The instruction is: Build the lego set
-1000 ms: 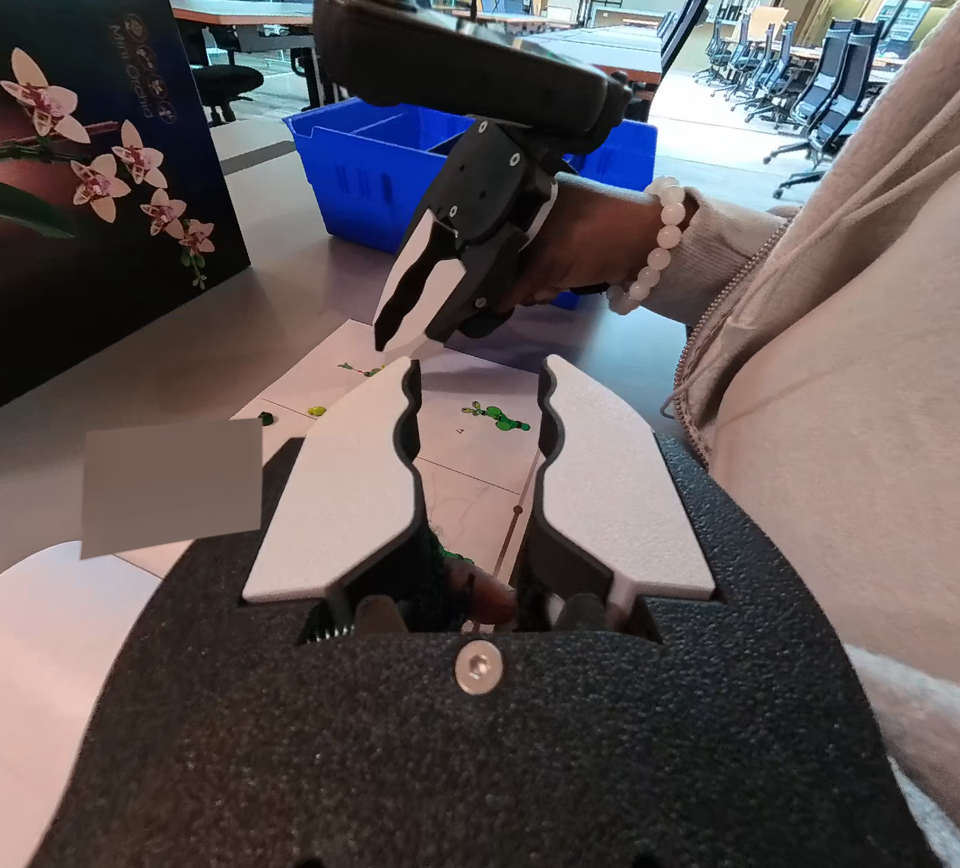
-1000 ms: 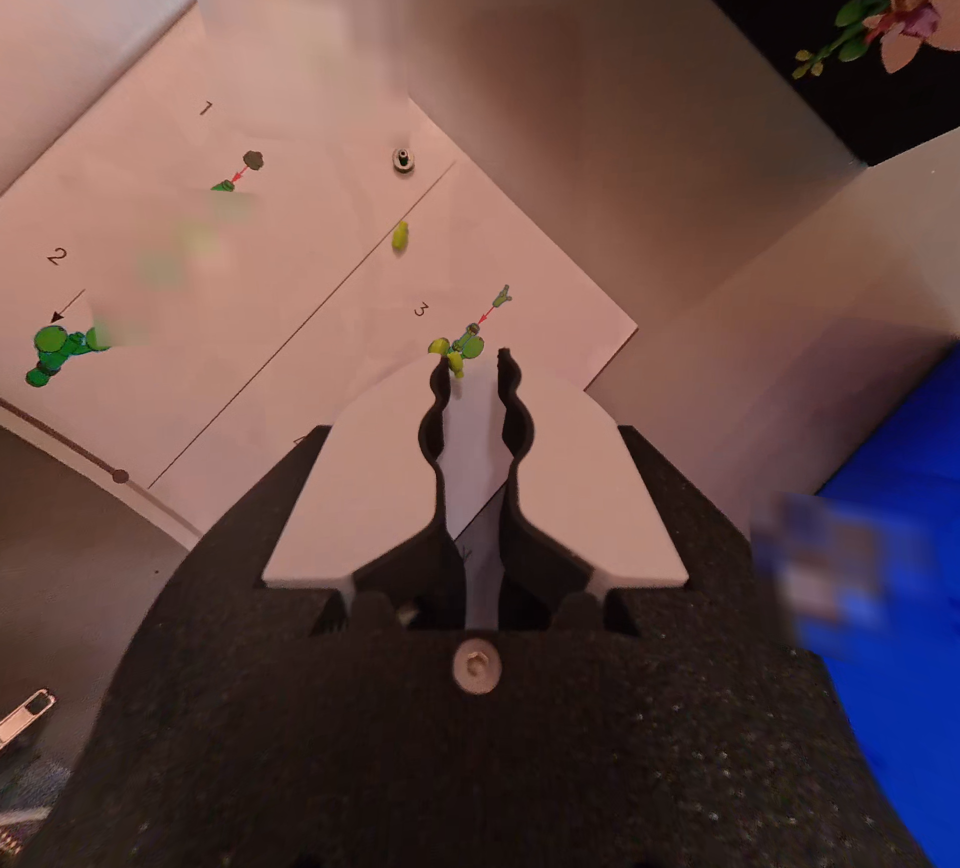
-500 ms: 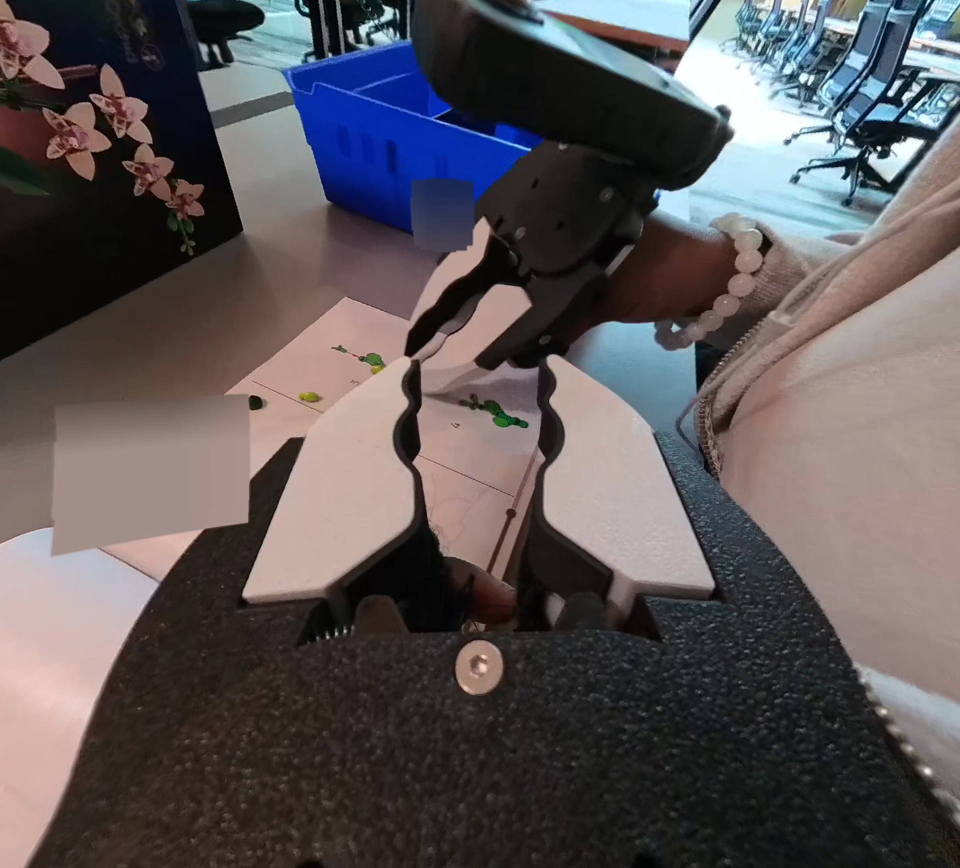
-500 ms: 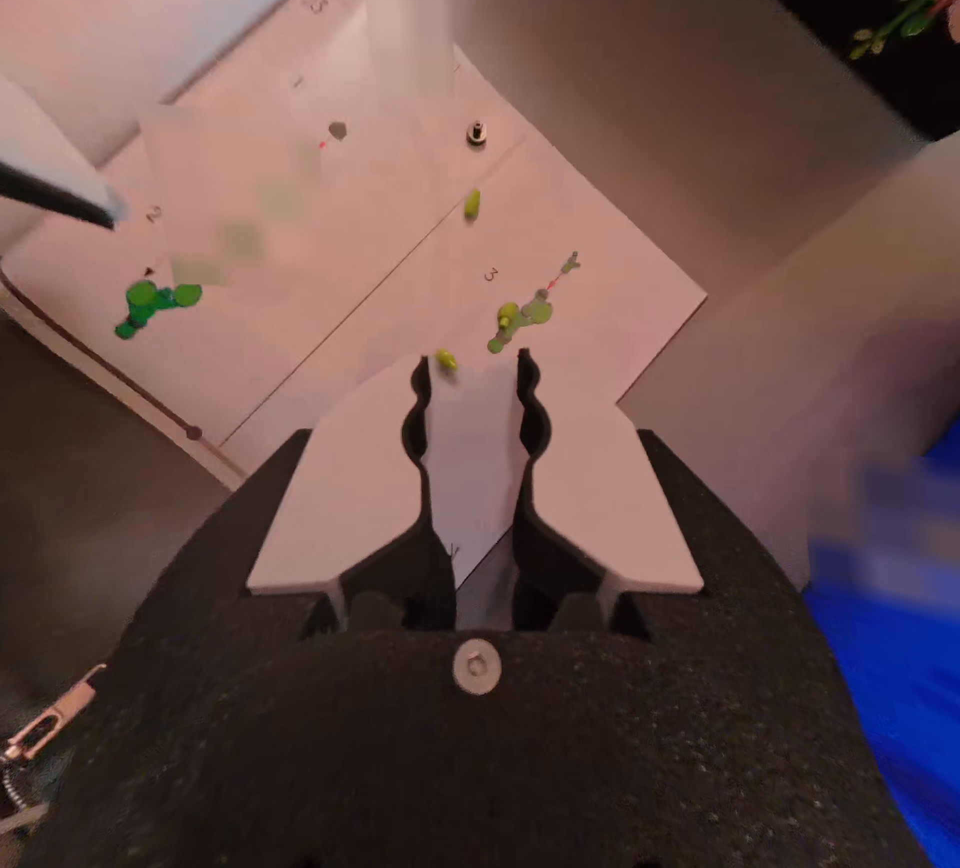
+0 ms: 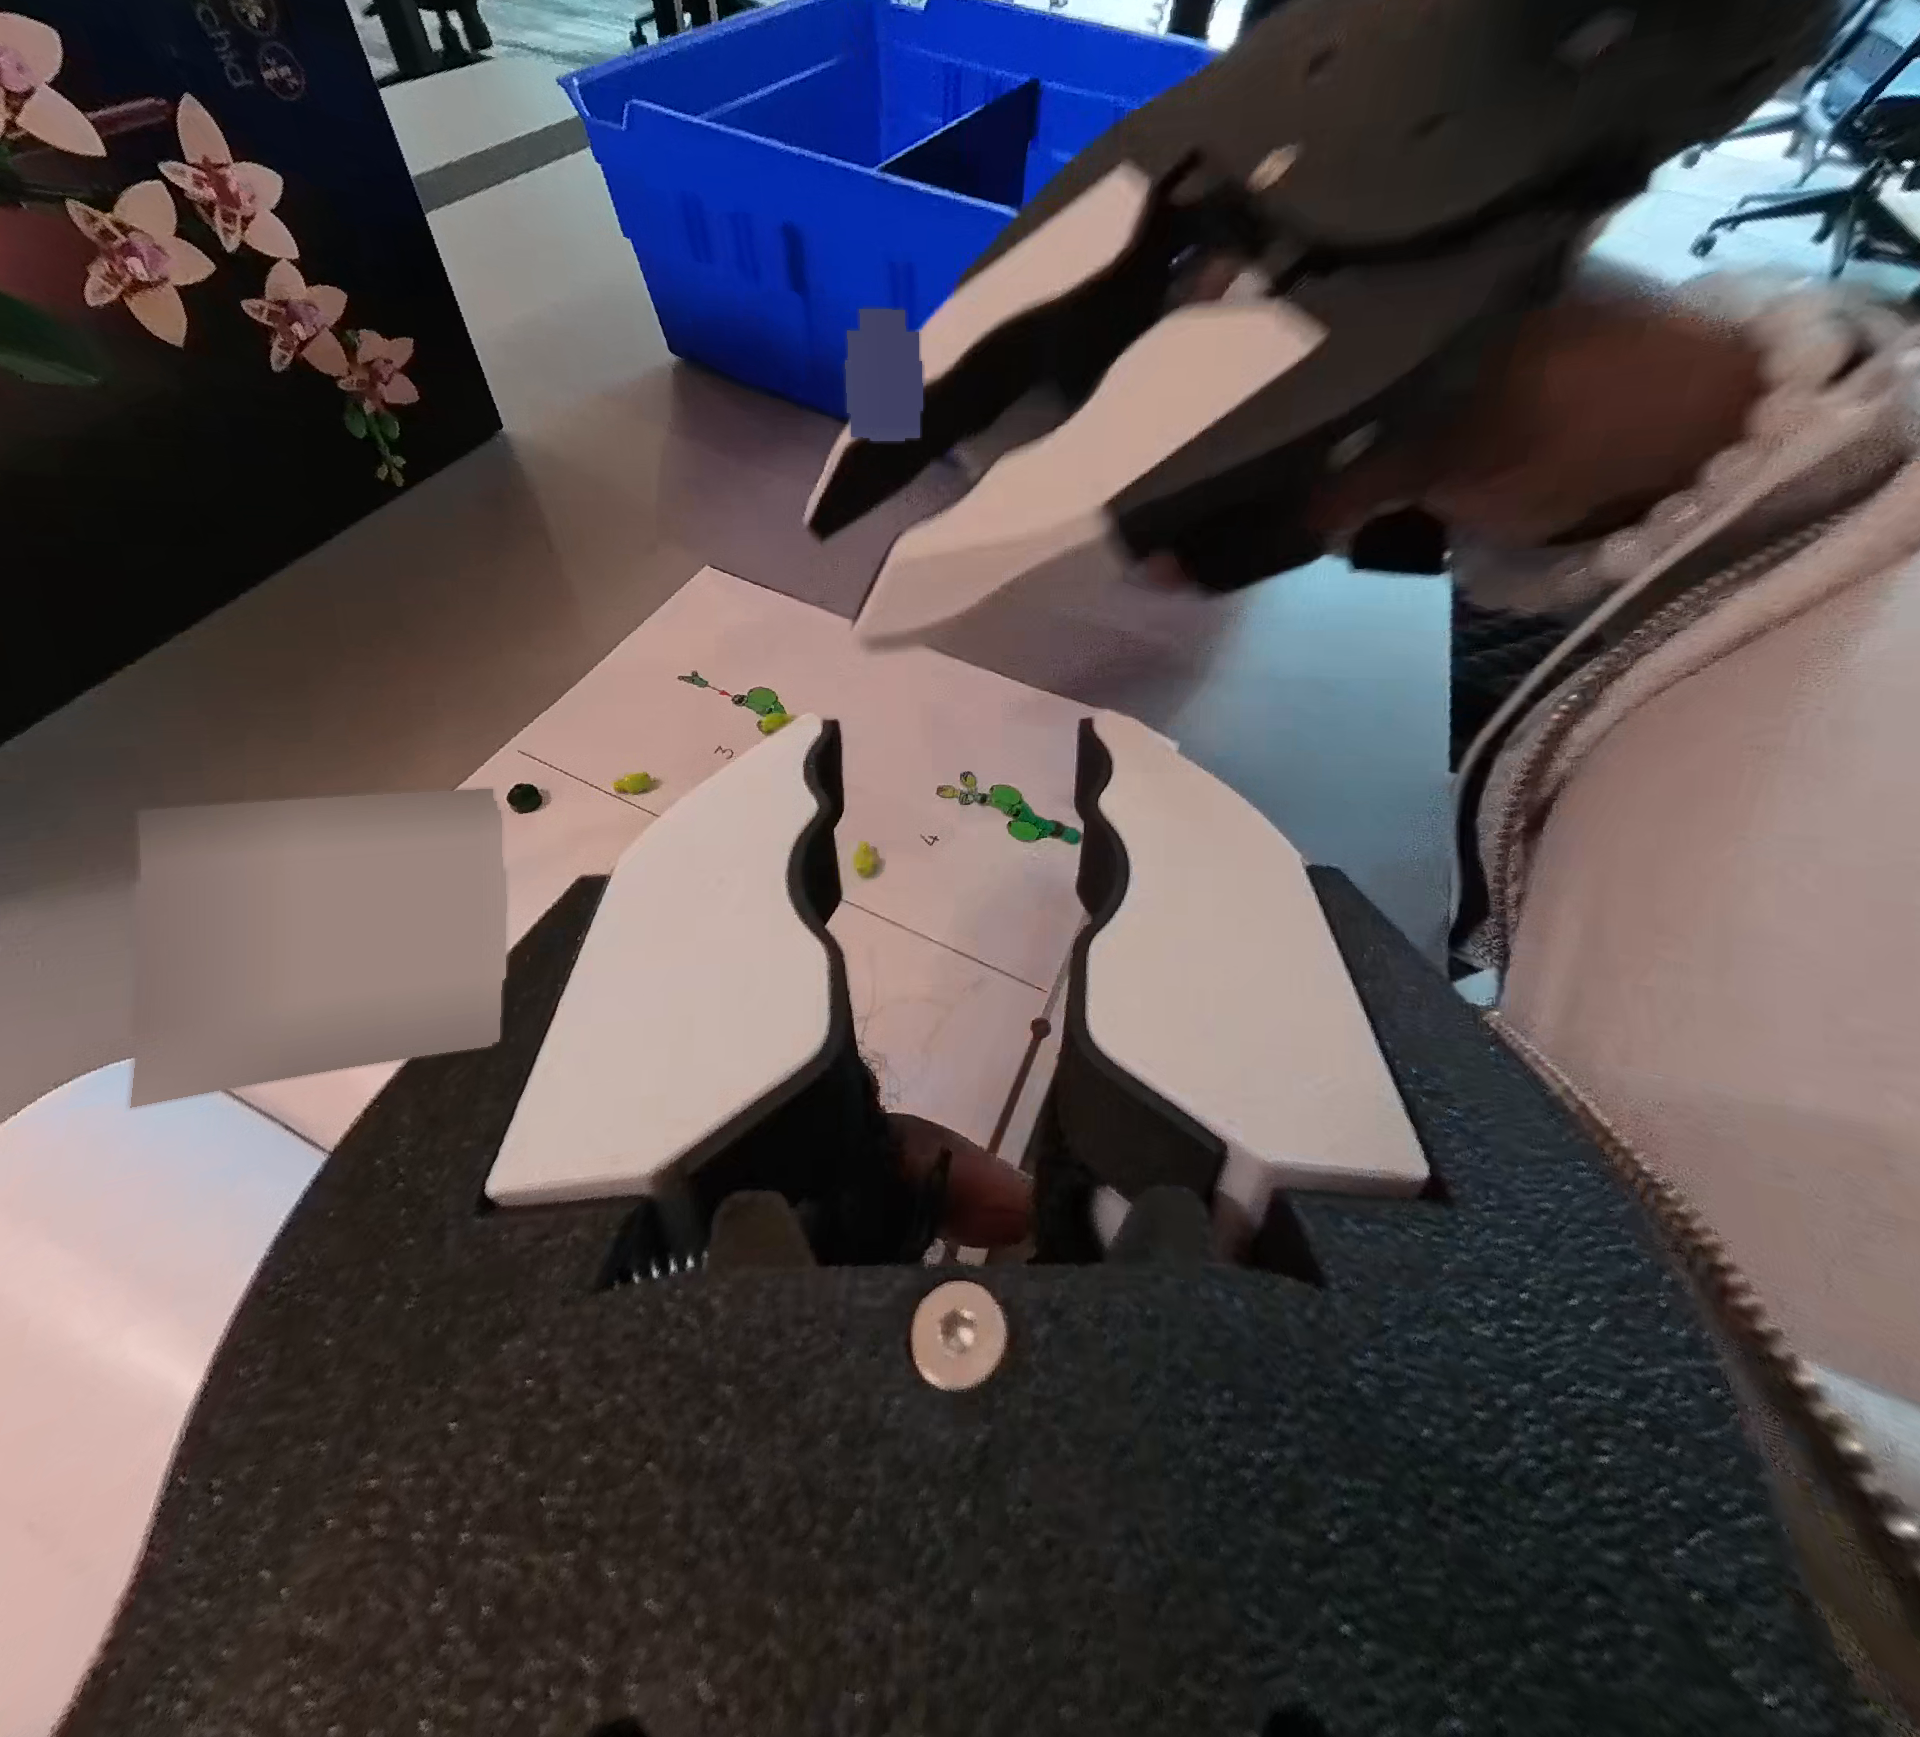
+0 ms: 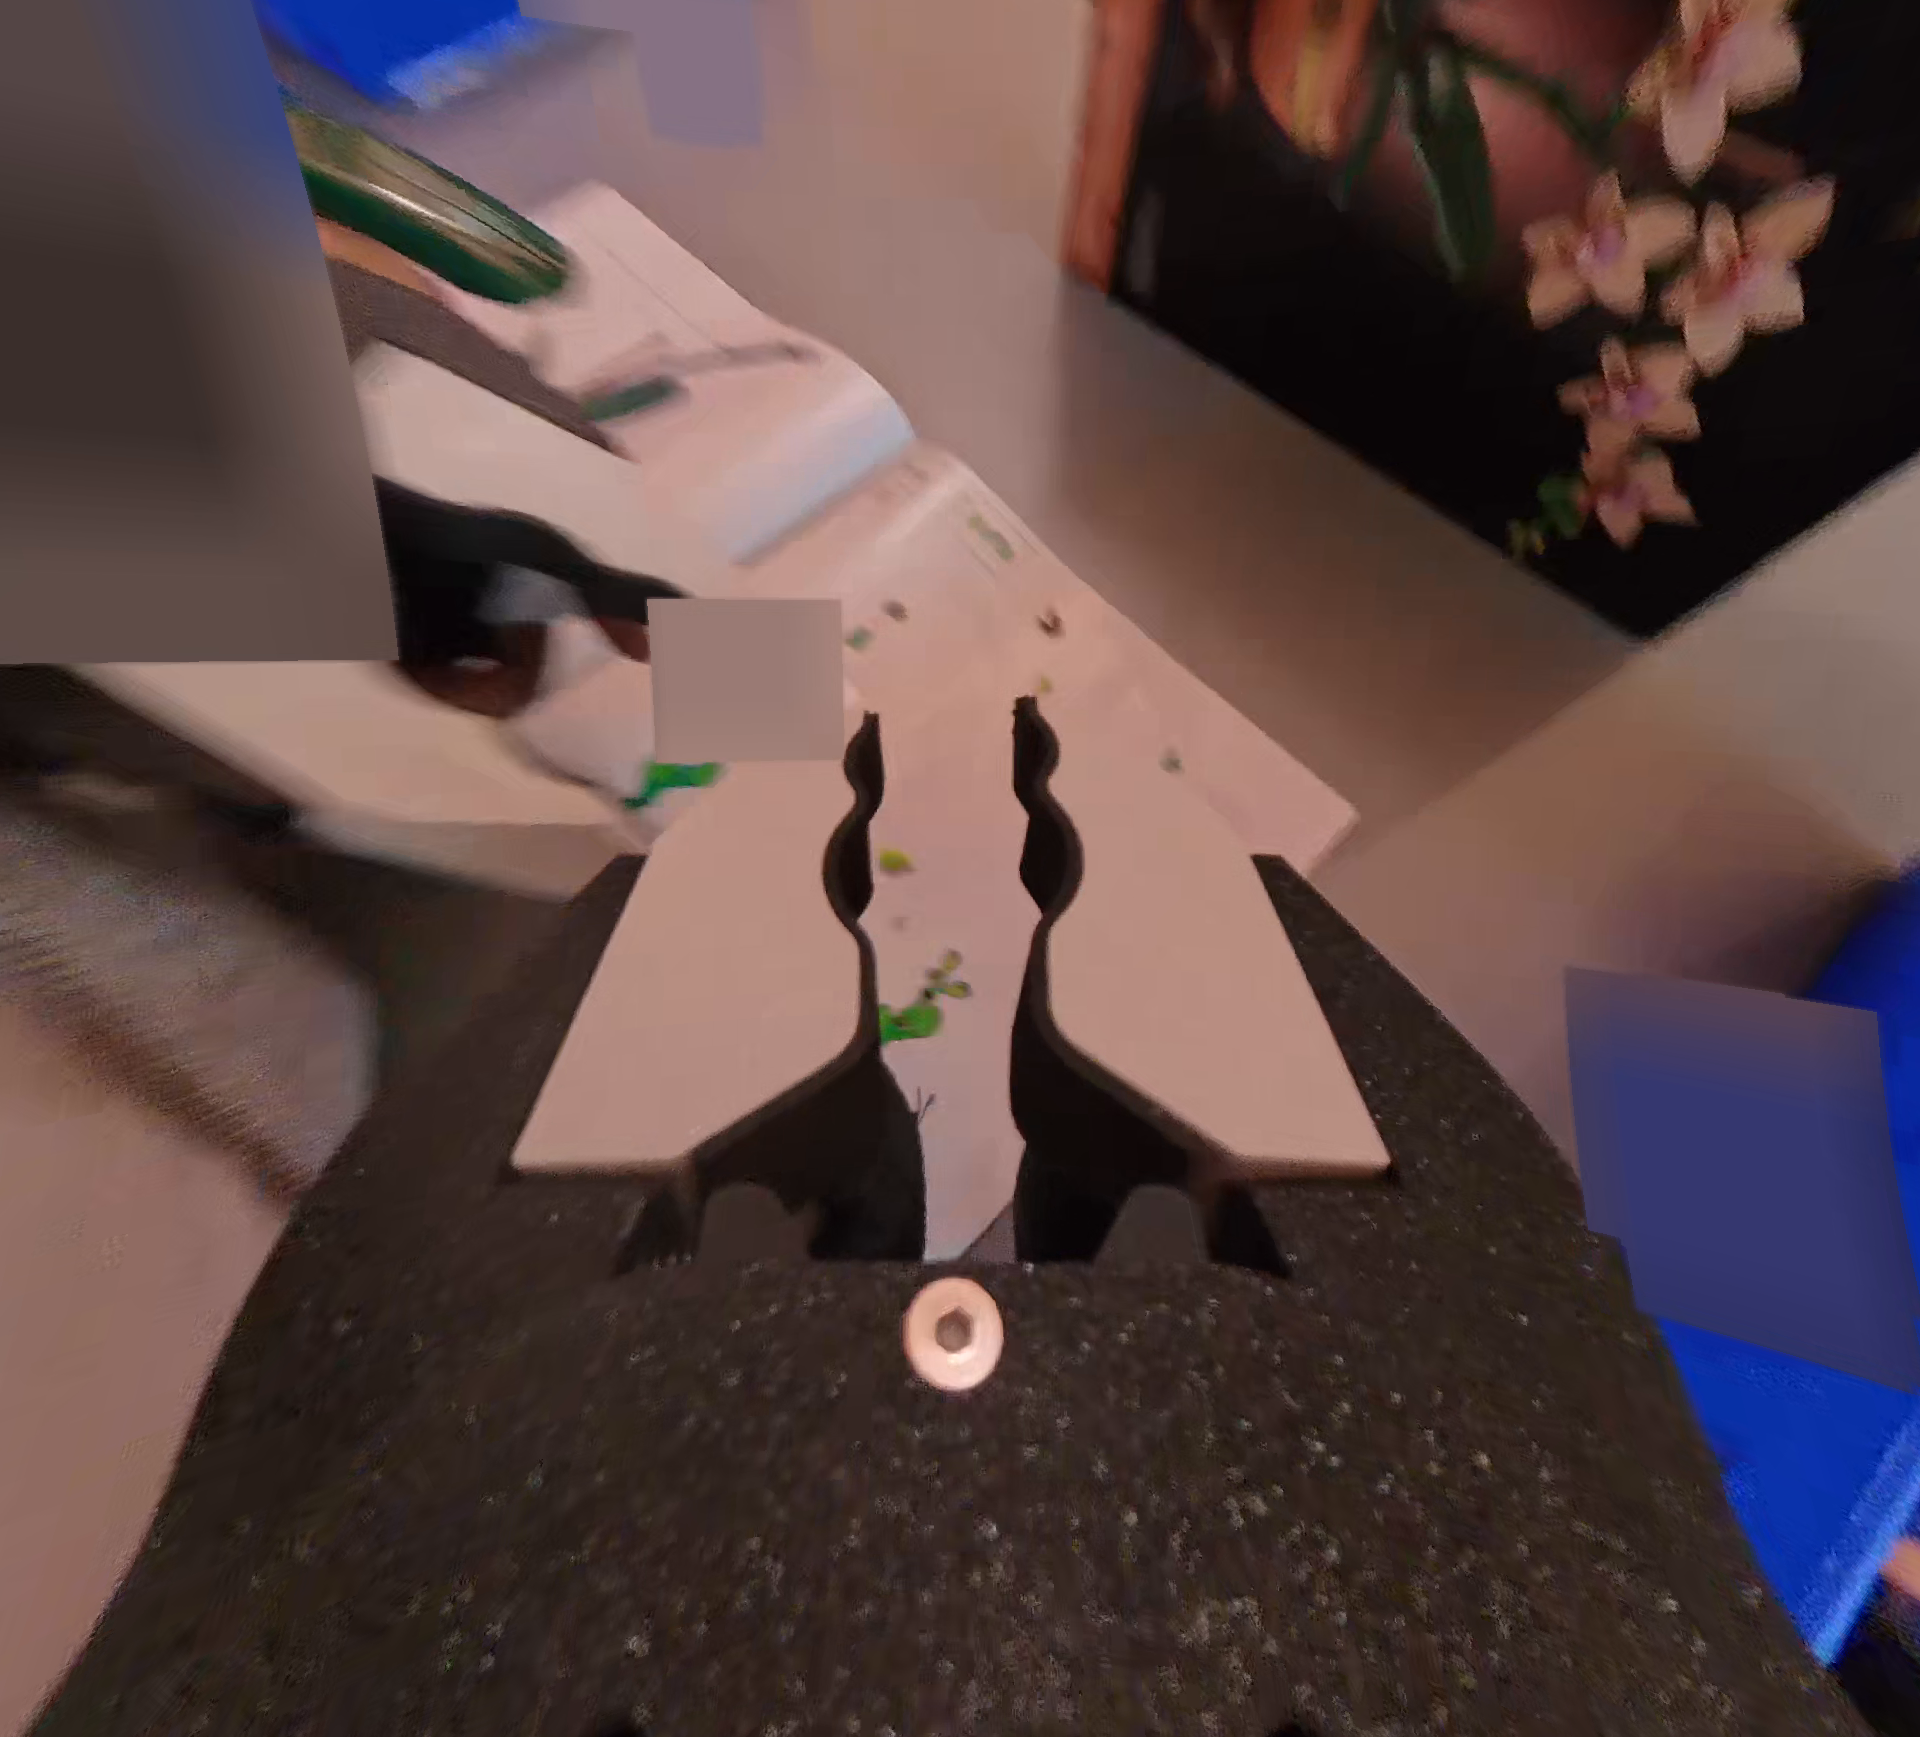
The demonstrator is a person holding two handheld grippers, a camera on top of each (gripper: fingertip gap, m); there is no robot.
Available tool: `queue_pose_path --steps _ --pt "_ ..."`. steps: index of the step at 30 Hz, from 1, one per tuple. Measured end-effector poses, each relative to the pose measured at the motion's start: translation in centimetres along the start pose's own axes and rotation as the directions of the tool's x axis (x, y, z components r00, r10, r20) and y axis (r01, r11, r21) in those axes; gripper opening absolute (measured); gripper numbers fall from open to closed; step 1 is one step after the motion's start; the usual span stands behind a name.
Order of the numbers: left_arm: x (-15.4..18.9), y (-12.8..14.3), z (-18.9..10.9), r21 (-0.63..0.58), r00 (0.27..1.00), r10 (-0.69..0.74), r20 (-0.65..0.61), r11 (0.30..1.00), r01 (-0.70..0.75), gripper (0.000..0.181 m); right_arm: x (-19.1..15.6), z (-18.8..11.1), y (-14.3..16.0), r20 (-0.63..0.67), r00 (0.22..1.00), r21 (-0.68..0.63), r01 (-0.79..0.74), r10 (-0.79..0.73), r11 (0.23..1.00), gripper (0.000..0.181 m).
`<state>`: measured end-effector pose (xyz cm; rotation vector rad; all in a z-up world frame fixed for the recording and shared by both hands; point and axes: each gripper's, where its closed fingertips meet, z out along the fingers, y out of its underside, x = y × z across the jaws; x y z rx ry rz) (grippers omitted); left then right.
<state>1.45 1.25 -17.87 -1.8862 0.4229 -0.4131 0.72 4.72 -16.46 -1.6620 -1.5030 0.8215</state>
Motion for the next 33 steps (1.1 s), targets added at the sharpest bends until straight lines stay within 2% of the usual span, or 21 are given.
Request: queue_pose_path --steps 2,4,5,8,11,14,16,22,24,29,33 --pt "-0.1 0.4 0.5 -0.032 1.000 -0.010 0.000 0.999 0.010 0.042 -0.7 -3.9 -2.3 0.086 0.995 0.127 0.030 -0.041 0.992 0.012" --pt "0.1 0.3 0.9 -0.046 1.000 0.002 -0.005 0.999 -0.002 0.042 1.5 -9.3 -3.2 0.064 0.992 0.184 0.099 -0.112 0.978 0.010" --pt "0.2 0.2 1.1 -0.048 1.000 0.012 -0.007 0.999 -0.013 0.042 3.5 -12.2 -3.0 0.009 0.991 0.181 0.132 -0.136 0.975 0.009" --pt "0.3 -0.1 1.8 -0.056 1.000 0.016 -0.002 0.998 -0.016 0.042 9.7 -20.0 -0.1 -0.180 0.973 0.060 0.159 -0.146 0.985 0.008" --pt "0.0 -0.3 2.7 -0.067 1.000 -0.004 0.021 0.998 0.005 0.040 12.7 -24.0 3.2 -0.292 0.949 -0.007 0.124 -0.121 0.992 0.006" --pt "-0.3 -0.6 3.6 -0.085 0.999 0.000 0.053 0.996 0.004 0.039 14.2 -24.5 6.8 -0.342 0.929 -0.086 0.119 -0.142 0.989 0.004" --pt "-0.4 -0.7 4.2 -0.101 0.998 0.005 0.066 0.995 0.002 0.038 15.2 -24.2 8.1 -0.360 0.921 -0.089 0.123 -0.147 0.988 0.001" --pt "-0.2 -0.9 5.5 -0.143 0.996 0.012 0.084 0.990 0.000 0.032 16.1 -24.1 8.5 -0.313 0.947 0.072 0.097 -0.070 0.993 0.000" --pt "-0.2 -1.0 5.7 -0.153 0.996 0.016 0.088 0.988 -0.002 0.029 15.6 -23.7 8.6 -0.254 0.967 0.113 0.050 -0.020 0.992 0.004" --pt "-0.8 -1.3 5.7 -0.153 0.993 0.008 0.120 0.988 0.011 0.018 15.0 -21.9 10.2 -0.193 0.981 0.015 -0.028 0.030 0.999 0.011" --pt "-1.2 -1.4 5.5 -0.131 0.991 -0.019 0.132 0.991 0.037 0.005 15.0 -20.7 11.6 -0.203 0.978 -0.094 -0.055 0.035 0.994 0.011"
